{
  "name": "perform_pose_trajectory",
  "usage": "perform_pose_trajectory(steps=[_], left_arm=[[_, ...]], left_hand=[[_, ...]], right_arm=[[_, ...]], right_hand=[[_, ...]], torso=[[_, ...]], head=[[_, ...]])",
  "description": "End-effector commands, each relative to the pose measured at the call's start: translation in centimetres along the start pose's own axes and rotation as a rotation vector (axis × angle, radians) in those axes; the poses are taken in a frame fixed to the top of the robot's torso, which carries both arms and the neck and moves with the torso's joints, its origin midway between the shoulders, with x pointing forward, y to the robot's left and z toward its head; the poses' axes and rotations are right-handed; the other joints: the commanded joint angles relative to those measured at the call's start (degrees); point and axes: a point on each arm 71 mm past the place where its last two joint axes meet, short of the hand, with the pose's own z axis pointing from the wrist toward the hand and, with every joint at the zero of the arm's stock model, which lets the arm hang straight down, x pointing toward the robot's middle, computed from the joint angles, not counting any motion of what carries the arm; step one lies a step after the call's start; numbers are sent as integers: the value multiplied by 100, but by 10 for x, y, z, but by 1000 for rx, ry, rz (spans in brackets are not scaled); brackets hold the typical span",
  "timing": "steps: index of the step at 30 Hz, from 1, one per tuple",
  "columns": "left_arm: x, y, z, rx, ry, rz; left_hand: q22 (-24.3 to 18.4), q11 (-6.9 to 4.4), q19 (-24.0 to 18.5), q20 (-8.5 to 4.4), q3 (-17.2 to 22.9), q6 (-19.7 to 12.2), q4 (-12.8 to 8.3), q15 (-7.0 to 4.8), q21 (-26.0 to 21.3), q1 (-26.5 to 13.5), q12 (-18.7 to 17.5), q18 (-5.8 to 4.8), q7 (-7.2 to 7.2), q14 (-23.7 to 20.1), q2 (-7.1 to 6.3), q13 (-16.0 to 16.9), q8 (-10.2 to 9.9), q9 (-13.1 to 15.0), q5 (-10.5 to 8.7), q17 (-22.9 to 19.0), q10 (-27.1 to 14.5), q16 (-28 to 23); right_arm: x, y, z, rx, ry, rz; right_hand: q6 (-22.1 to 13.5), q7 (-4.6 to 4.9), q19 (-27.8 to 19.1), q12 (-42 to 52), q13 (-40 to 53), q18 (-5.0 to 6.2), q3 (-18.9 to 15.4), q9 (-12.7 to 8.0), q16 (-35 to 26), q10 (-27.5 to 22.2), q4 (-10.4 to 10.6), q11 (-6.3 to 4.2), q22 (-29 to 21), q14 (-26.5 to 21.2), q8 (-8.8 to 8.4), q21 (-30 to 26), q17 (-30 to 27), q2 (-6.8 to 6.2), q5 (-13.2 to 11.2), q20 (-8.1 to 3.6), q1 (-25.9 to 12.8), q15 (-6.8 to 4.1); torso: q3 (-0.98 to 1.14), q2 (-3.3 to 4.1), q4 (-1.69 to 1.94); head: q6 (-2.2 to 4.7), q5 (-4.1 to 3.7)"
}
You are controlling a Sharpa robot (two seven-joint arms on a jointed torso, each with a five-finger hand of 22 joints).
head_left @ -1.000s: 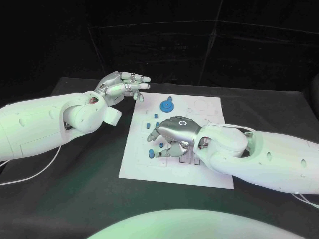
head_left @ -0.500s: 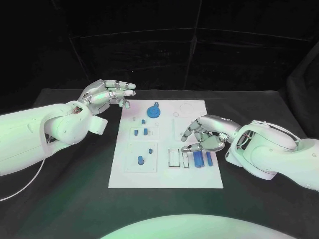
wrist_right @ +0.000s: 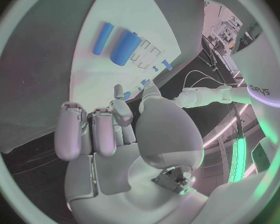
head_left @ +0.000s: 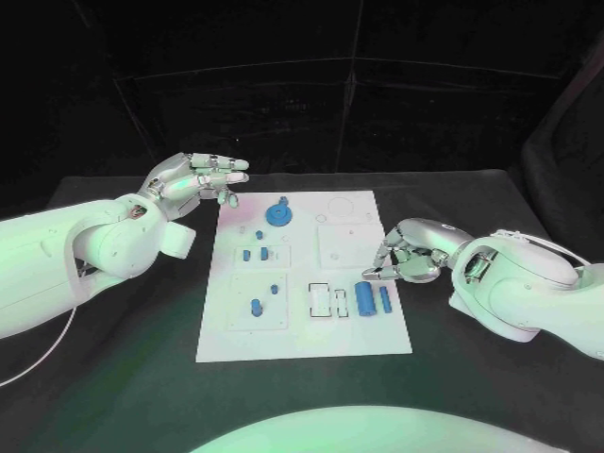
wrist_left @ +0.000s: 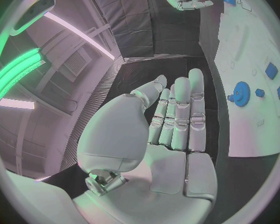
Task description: Assemble the parts on the task board
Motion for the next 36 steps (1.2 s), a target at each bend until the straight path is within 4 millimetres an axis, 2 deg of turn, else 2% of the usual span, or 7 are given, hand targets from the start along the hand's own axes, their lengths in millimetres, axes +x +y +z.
perform_pose_trajectory(steps=[1,4,8,15,20,29,36], left_arm=[[1,-1,0,6,12,-3],[1,-1,0,6,12,-3],[1,-1,0,6,10,-3],[1,-1,-1,5,11,-3],[0,-1,-1,5,11,-3],[0,-1,-1,4,10,-3],[0,-1,-2,4,10,-3]], left_hand=[[-6,0,-34,-1,-39,-40,9,-11,-19,13,33,75,1,-40,42,6,28,-8,18,-9,-23,-28],[-6,0,-34,-1,-39,-40,9,-11,-19,13,33,75,1,-40,42,6,28,-8,18,-9,-23,-28],[-6,0,-34,-1,-39,-40,9,-11,-19,13,33,75,1,-40,42,6,28,-8,18,-9,-23,-28],[-6,0,-34,-1,-39,-40,9,-11,-19,13,33,75,1,-40,42,6,28,-8,18,-9,-23,-28],[-6,0,-34,-1,-39,-40,9,-11,-19,13,33,75,1,-40,42,6,28,-8,18,-9,-23,-28],[-6,0,-34,-1,-39,-40,9,-11,-19,13,33,75,1,-40,42,6,28,-8,18,-9,-23,-28],[-6,0,-34,-1,-39,-40,9,-11,-19,13,33,75,1,-40,42,6,28,-8,18,-9,-23,-28]], right_arm=[[2,-2,1,69,11,-80],[5,-2,4,81,25,-105],[15,-1,5,85,54,-126],[32,4,8,75,99,-149],[42,5,9,79,127,-162],[50,9,13,80,141,-169],[54,12,18,79,137,-170]], right_hand=[[-60,1,7,-16,20,-99,-40,22,18,-38,-1,9,5,362,30,33,267,-11,-95,2,-86,27],[-71,1,11,-20,24,-101,-46,30,27,-41,-6,10,17,365,41,39,280,-21,-107,3,-90,27],[-102,5,11,-28,39,-102,-38,49,35,-48,-15,11,23,367,65,43,293,-30,-52,4,-50,29],[-114,5,13,-24,56,-103,-40,60,43,-46,-16,12,32,369,79,48,307,-45,-25,5,-33,29],[-118,5,16,-29,55,-105,-43,64,49,-50,-15,13,39,371,85,52,315,-56,-21,5,-30,30],[-123,5,14,-49,38,-104,-44,70,51,-63,-12,13,37,371,93,51,320,-62,-16,6,-30,30],[-147,3,12,-60,63,-105,-14,102,47,-72,-21,12,43,369,141,53,319,12,59,8,28,31]], torso=[[4,-24,-16],[2,-29,-8],[1,-22,-25],[2,-17,-29],[0,-18,-19],[0,-15,-24],[-1,-15,-19]], head=[[-3,14],[-9,7],[-7,26],[4,33],[-13,30],[-26,44],[-33,41]])
